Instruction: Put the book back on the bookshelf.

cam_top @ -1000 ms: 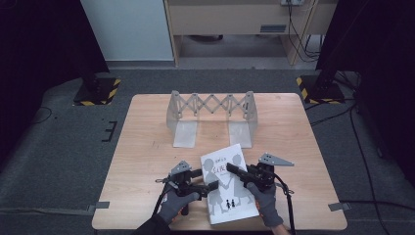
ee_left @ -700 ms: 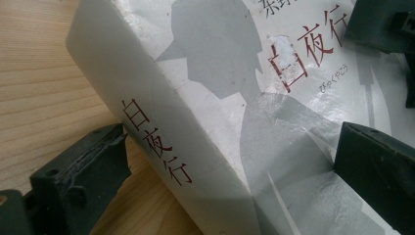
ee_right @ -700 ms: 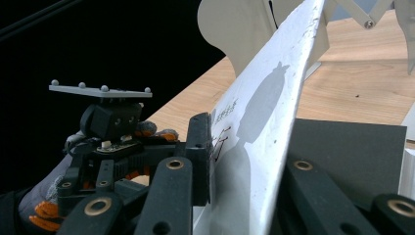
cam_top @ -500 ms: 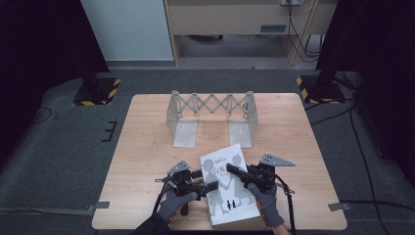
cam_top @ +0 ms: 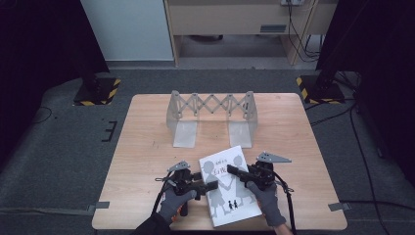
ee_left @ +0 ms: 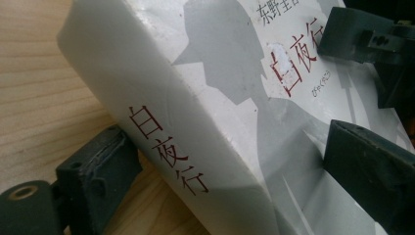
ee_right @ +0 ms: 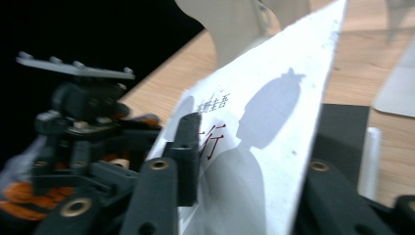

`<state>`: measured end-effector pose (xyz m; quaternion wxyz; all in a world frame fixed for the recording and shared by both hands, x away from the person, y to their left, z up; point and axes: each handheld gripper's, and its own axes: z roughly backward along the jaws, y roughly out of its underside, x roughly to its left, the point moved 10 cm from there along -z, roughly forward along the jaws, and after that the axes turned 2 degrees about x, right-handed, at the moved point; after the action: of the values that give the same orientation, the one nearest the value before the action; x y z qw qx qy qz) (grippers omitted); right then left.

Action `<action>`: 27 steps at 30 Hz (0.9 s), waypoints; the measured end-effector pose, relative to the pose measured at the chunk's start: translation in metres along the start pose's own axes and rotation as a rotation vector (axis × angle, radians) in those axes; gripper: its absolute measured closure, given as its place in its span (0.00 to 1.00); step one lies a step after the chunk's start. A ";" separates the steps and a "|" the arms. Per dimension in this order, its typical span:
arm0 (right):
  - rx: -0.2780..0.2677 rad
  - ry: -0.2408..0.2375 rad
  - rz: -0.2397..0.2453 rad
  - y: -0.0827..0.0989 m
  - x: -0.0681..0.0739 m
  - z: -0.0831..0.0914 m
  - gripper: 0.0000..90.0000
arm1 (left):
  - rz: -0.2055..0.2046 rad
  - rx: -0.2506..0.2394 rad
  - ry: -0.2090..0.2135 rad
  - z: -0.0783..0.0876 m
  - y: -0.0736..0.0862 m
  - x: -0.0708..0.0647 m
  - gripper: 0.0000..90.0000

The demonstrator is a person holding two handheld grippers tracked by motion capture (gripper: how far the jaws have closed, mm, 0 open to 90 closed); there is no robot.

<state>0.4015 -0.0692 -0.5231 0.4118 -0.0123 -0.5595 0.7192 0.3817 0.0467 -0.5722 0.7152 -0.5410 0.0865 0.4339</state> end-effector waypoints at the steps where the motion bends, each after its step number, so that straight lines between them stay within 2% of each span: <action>1: 0.013 0.024 0.024 0.001 -0.001 -0.001 0.65 | 0.006 0.005 0.003 0.000 0.000 0.000 0.08; 2: 0.021 0.048 0.051 0.002 -0.003 -0.002 0.59 | 0.011 0.006 0.006 -0.001 0.001 -0.001 0.09; 3: 0.021 0.048 0.051 0.002 -0.003 -0.002 0.59 | 0.011 0.006 0.006 -0.001 0.001 -0.001 0.11; 4: 0.038 0.099 0.079 0.004 -0.008 -0.004 0.49 | 0.004 0.011 0.001 -0.001 0.002 -0.002 0.13; 7: 0.027 0.113 0.083 0.007 -0.012 -0.004 0.43 | -0.017 0.011 -0.008 -0.001 0.001 -0.003 0.14; 10: 0.024 0.130 0.084 0.007 -0.015 -0.003 0.36 | -0.009 0.003 -0.008 0.001 0.000 -0.003 0.17; 12: 0.024 0.157 0.102 0.008 -0.019 -0.003 0.32 | -0.007 -0.003 -0.020 0.000 0.000 -0.003 0.18; 13: 0.024 0.174 0.104 0.009 -0.020 -0.002 0.31 | -0.009 -0.003 -0.027 0.000 0.000 -0.003 0.18; 18: 0.015 0.181 0.107 0.009 -0.021 0.000 0.31 | -0.008 -0.013 -0.022 0.002 -0.002 -0.004 0.21; 19: 0.016 0.204 0.105 0.009 -0.023 0.002 0.30 | -0.007 -0.015 -0.028 0.002 -0.002 -0.005 0.22; 21: 0.028 0.215 0.093 0.011 -0.026 0.004 0.30 | 0.001 -0.019 -0.029 0.002 -0.001 -0.004 0.23; 27: 0.031 0.199 0.055 0.012 -0.028 0.004 0.33 | 0.004 -0.019 -0.028 0.002 -0.002 -0.006 0.24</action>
<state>0.4112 -0.0895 -0.5439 0.4455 -0.0928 -0.5043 0.7339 0.3790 0.0456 -0.5659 0.7105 -0.5415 0.0733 0.4435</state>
